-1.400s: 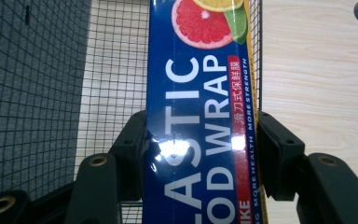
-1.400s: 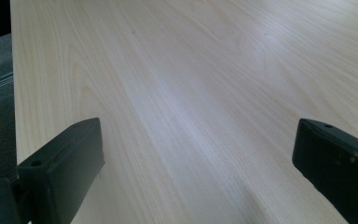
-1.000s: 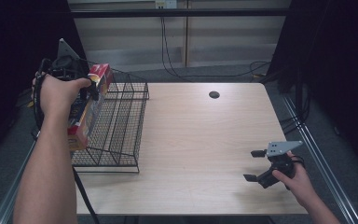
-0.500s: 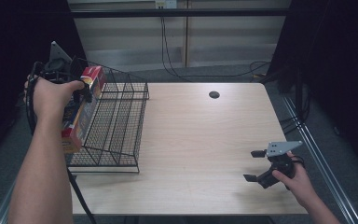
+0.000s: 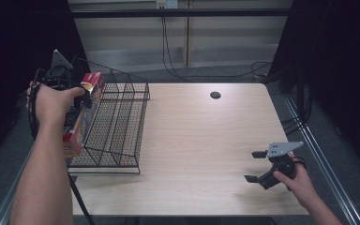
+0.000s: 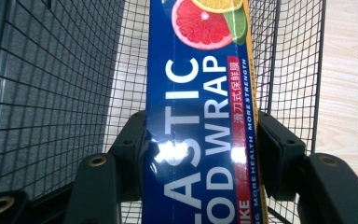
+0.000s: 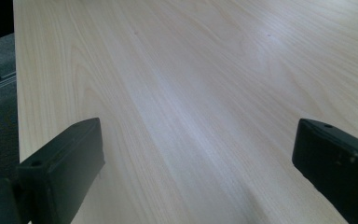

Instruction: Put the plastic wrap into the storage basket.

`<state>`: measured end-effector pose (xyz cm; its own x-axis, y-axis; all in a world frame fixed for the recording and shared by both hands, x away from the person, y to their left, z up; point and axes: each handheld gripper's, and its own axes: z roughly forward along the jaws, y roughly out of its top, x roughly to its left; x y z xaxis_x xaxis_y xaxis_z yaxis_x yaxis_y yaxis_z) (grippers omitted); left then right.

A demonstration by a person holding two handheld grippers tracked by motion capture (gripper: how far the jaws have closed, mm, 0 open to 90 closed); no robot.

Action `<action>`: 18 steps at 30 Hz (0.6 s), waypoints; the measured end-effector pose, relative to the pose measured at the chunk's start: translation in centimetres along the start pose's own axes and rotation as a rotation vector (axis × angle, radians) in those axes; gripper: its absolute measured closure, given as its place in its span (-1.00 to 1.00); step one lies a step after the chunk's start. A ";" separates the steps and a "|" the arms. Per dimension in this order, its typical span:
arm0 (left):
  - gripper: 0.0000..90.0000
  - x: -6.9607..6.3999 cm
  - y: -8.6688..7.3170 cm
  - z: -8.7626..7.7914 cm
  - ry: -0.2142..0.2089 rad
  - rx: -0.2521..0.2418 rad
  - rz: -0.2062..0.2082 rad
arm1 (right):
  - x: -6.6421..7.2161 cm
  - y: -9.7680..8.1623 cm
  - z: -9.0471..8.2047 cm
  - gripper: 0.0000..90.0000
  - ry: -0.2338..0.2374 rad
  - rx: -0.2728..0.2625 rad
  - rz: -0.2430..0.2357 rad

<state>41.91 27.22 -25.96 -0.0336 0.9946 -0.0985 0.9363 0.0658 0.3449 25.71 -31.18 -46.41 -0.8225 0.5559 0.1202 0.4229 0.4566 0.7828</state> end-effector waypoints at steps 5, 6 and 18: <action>-0.03 0.2 -0.1 0.5 0.020 -0.001 0.000 | 0.0 0.0 0.0 -0.96 0.002 0.001 -0.003; -0.03 0.2 -0.2 0.5 0.016 -0.001 -0.001 | 0.0 0.0 0.0 -0.96 -0.002 0.003 -0.004; -0.05 0.7 -0.2 1.8 0.025 0.025 -0.023 | 0.0 0.0 0.0 -0.96 -0.003 0.003 -0.006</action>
<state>42.33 27.76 -27.80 -0.0634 0.9946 -0.0822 0.9437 0.0866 0.3193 25.71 -31.16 -46.45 -0.8239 0.5552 0.1137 0.4192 0.4621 0.7815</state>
